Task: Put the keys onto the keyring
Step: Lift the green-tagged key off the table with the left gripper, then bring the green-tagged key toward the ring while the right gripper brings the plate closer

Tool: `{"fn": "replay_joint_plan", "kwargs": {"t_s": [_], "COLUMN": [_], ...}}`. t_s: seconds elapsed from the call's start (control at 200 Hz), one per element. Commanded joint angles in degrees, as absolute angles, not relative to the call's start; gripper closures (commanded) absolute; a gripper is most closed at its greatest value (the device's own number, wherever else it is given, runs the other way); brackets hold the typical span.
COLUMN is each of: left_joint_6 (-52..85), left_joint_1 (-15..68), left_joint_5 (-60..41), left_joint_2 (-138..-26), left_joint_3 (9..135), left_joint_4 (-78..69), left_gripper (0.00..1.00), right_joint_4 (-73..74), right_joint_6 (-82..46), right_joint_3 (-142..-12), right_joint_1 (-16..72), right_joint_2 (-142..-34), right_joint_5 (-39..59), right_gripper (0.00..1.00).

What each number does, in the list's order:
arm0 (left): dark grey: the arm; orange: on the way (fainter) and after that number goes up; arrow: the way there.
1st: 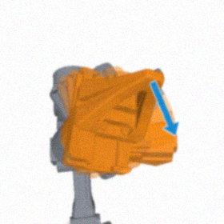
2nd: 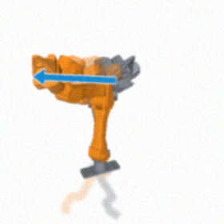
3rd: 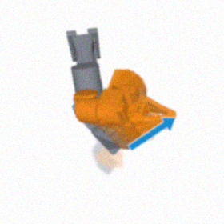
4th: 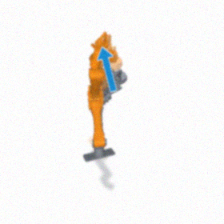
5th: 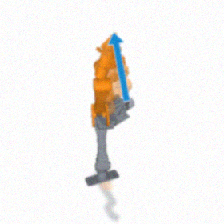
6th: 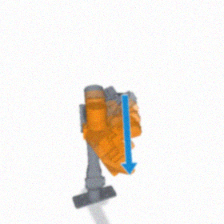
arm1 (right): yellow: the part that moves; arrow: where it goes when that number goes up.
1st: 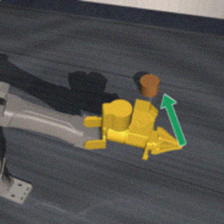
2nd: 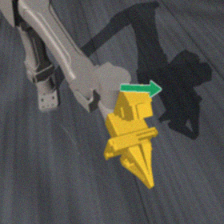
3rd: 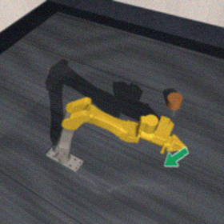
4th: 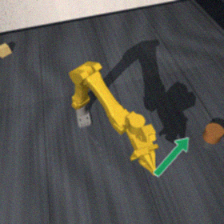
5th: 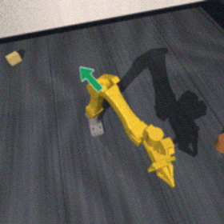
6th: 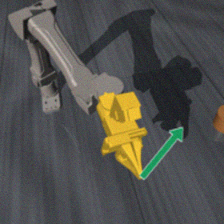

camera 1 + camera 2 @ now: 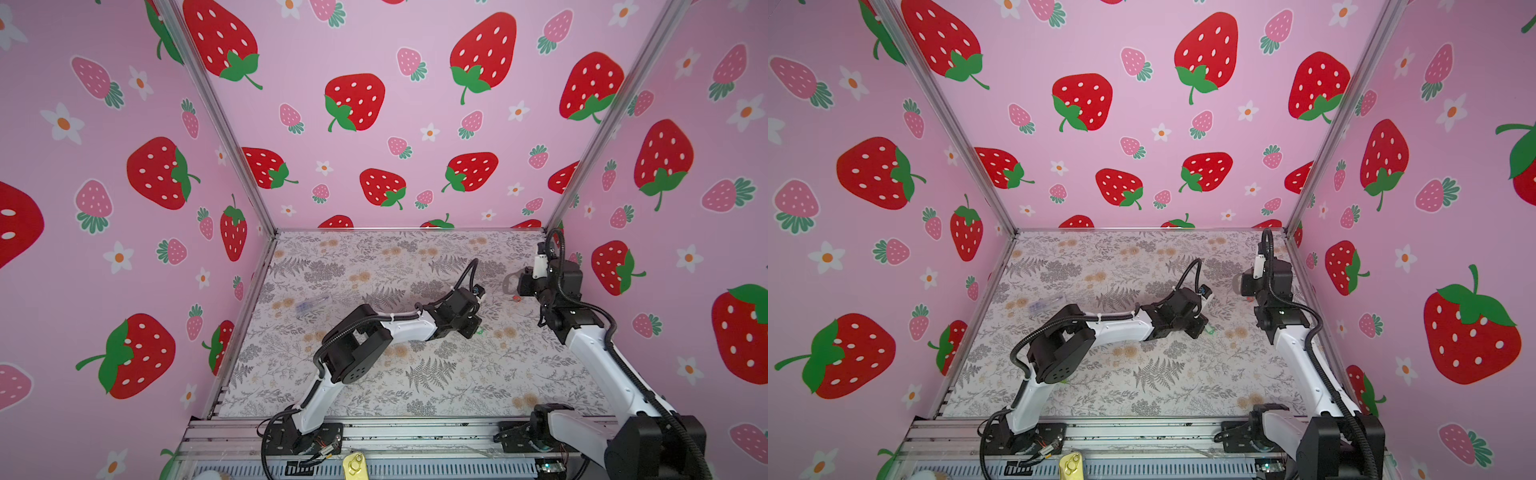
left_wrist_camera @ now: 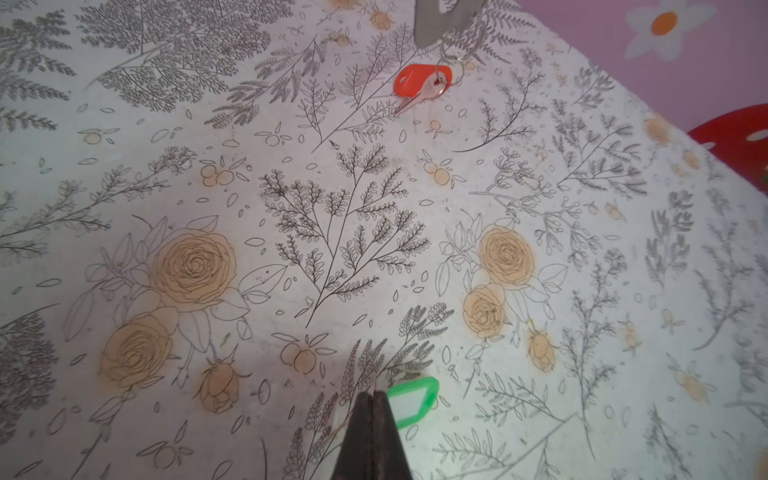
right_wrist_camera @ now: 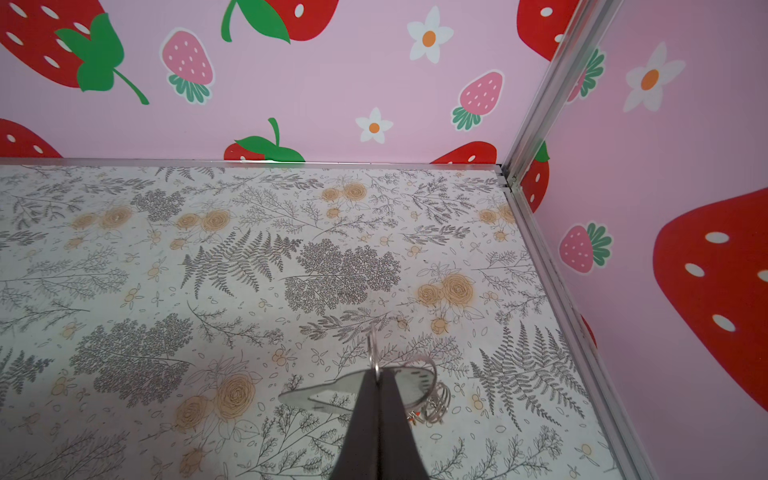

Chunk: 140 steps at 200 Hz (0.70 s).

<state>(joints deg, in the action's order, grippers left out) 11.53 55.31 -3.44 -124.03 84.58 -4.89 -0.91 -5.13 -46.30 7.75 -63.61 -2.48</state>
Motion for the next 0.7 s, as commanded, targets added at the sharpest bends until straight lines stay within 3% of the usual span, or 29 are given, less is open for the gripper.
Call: {"fn": "replay_joint_plan", "kwargs": {"t_s": [0.0,0.14,0.235,0.505,0.695], "left_joint_6": [7.64,4.8,0.58,-5.61,-11.07], "left_joint_1": [52.14,46.7,43.59,37.02,35.16], "left_joint_5": [-11.07,-19.27,-22.98,-31.56,-33.05], "left_joint_2": [-118.74,-110.67,-105.6,-95.8,-91.65], "left_joint_3": [79.74,71.17,67.37,59.64,59.7], "left_joint_4": [-9.88,-15.15,-15.91,-21.05,-16.51], "left_gripper": [1.0,1.0,1.0,1.0,1.0], "right_joint_4": [4.18,10.71,14.18,21.8,21.47], "right_joint_6": [-2.73,0.56,3.91,11.87,12.81], "right_joint_3": [-46.03,-43.67,-41.71,-38.15,-39.32], "right_joint_1": [7.99,8.3,10.19,17.38,18.72], "right_joint_2": [-63.41,-63.19,-62.86,-65.39,-68.82], "right_joint_5": [6.18,24.08,30.95,37.9,41.99], "right_gripper": [1.0,1.0,1.0,1.0,1.0]}}
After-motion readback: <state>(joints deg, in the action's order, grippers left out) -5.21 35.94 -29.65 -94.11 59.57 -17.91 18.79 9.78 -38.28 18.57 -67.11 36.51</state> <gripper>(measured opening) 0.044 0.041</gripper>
